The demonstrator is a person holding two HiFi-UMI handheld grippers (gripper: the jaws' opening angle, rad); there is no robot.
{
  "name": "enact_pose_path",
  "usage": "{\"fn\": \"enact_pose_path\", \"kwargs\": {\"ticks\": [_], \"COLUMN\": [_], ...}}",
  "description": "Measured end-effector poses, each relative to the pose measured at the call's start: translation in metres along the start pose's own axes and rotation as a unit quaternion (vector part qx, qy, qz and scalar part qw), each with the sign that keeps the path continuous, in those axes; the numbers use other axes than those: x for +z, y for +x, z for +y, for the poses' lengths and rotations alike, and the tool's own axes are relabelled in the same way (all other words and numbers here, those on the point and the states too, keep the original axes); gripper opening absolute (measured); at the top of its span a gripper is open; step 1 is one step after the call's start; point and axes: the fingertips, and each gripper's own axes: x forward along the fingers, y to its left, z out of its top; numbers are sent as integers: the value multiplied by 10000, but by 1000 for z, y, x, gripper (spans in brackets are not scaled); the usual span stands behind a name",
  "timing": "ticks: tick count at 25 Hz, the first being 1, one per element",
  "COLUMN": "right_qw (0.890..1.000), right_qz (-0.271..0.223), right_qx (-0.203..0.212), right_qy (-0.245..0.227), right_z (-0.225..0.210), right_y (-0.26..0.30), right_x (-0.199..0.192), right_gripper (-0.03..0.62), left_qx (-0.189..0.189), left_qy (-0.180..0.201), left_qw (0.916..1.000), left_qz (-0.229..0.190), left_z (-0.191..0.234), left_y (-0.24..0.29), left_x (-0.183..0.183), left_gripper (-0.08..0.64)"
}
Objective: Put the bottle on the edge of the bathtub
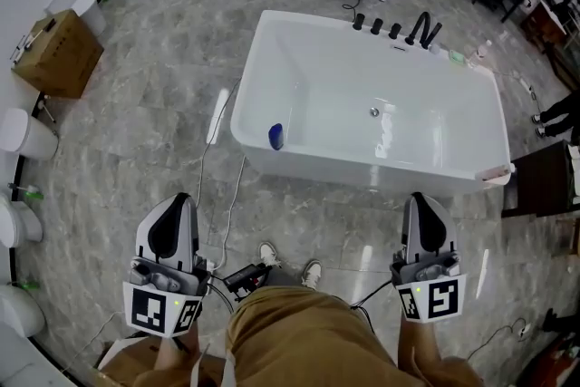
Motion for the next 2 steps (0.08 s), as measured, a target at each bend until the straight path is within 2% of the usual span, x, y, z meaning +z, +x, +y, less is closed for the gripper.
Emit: {"fn": "enact_pose_path", "kwargs": {"ticks": [2], "right_qw": [10000], "right_qz": [3], "right_qx": [-4], "right_qy": [2], "right_z": [1], "right_y": [0], "right_x": [0], "right_gripper": [5], "left_qx": [-5], "left_qy": [-5], "left_qw": [10000], "left_qz": [-11], "left_z": [1], "left_y": [0], "left_x": [-1], "left_gripper": [6]}}
